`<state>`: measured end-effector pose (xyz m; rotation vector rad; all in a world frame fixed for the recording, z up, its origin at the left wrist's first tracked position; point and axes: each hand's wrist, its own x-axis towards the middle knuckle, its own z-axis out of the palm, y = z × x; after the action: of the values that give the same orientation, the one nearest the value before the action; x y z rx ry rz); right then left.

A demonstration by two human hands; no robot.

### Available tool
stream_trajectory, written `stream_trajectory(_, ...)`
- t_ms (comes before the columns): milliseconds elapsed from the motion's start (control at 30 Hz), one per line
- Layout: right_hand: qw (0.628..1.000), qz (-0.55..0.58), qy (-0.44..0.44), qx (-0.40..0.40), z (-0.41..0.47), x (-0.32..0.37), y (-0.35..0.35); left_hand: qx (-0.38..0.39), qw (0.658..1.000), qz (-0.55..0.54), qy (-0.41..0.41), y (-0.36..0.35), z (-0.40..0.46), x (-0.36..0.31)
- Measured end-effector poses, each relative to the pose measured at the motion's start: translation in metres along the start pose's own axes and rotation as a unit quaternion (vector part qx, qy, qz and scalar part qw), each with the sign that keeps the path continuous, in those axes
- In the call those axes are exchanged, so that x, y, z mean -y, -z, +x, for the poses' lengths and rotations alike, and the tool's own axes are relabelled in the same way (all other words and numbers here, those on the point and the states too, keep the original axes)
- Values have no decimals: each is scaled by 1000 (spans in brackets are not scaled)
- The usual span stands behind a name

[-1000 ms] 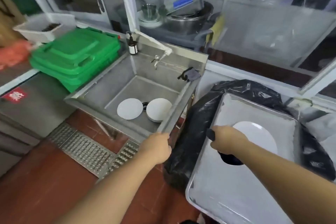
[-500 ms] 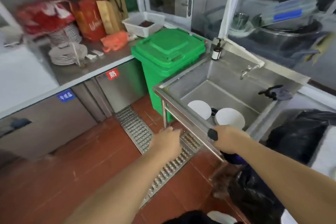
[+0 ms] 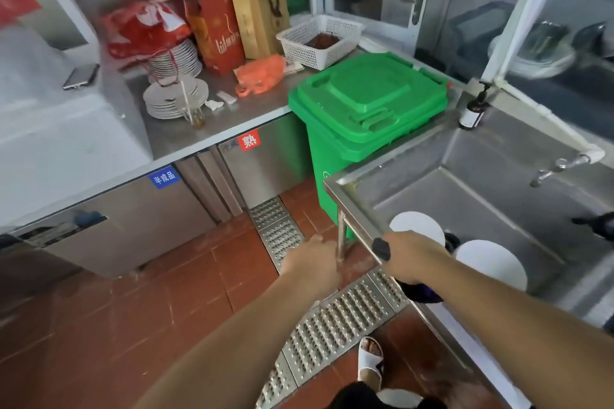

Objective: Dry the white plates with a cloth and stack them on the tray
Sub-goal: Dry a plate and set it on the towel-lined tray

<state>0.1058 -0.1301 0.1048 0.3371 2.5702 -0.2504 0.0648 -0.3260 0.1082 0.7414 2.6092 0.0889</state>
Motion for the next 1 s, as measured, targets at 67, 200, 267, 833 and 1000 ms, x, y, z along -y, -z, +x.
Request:
stream_trajectory(67,1000,-3,9,4,25,-8,20,-2,1000,2,11,17,27,-5)
stream_trajectory(200,1000,7,18,-23,75,-27,55,-5,1000,-6,30,46,81,-16)
stream_trajectory(267,999,32,16,-34,96,-38,67,-2,999,-4,35,55,107,-22)
stream_trajectory(833,942,224,-249,26,173,-162,59,72,974,106,-188,54,330,-75)
stream_trajectory(1000,885,312,-345,0,173,-176,39,99,948,135,-269,50,383,-87)
